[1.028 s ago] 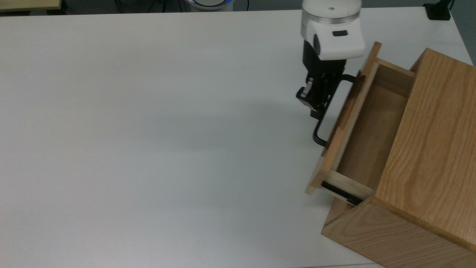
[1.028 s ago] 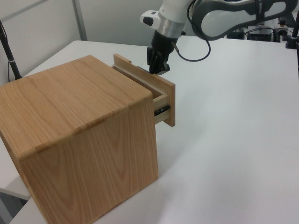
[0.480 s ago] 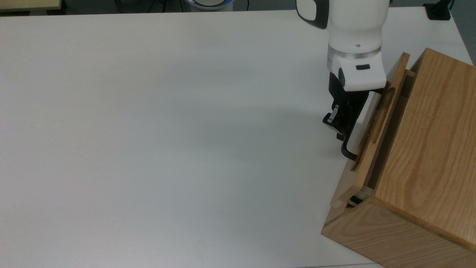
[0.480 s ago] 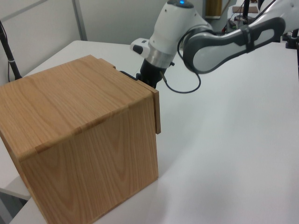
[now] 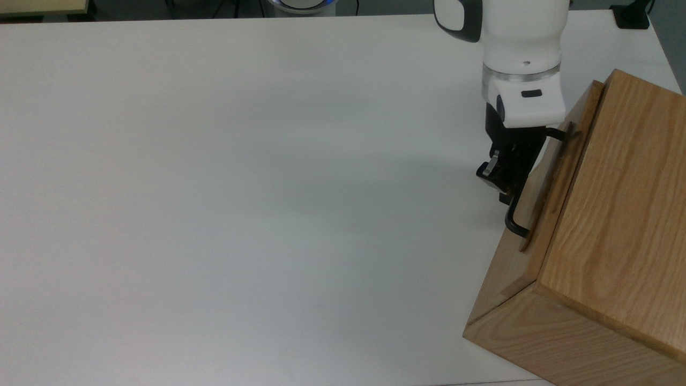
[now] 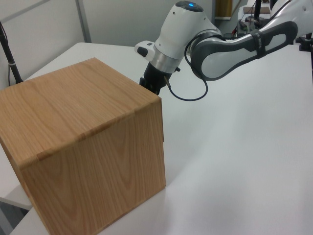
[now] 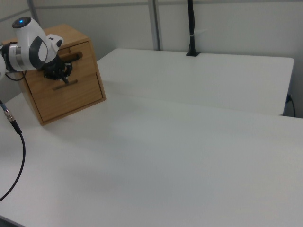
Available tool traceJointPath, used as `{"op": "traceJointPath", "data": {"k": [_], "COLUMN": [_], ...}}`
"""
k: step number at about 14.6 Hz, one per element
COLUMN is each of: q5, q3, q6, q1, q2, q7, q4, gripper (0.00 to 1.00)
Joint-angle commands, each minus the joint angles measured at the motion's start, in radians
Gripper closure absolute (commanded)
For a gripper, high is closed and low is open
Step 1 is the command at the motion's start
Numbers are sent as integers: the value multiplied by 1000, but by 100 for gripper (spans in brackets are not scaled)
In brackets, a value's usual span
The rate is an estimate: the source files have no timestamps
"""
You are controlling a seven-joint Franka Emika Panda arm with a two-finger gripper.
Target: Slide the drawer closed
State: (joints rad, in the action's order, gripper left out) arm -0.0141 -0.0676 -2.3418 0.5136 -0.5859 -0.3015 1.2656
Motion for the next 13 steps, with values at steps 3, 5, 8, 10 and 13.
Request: {"op": "traceJointPath", "data": {"k": [3, 5, 8, 10, 13], "q5": [16, 14, 25, 26, 23], "q3": [-4, -4, -3, -1, 46], "q6": [-71, -67, 5, 122, 345], "q1": [28, 31, 20, -22, -151], "q2": [6, 11, 72, 155, 248], "q7": [74, 75, 82, 75, 82], "q4": [0, 8, 53, 104, 112], "gripper": [100, 100, 100, 97, 93]}}
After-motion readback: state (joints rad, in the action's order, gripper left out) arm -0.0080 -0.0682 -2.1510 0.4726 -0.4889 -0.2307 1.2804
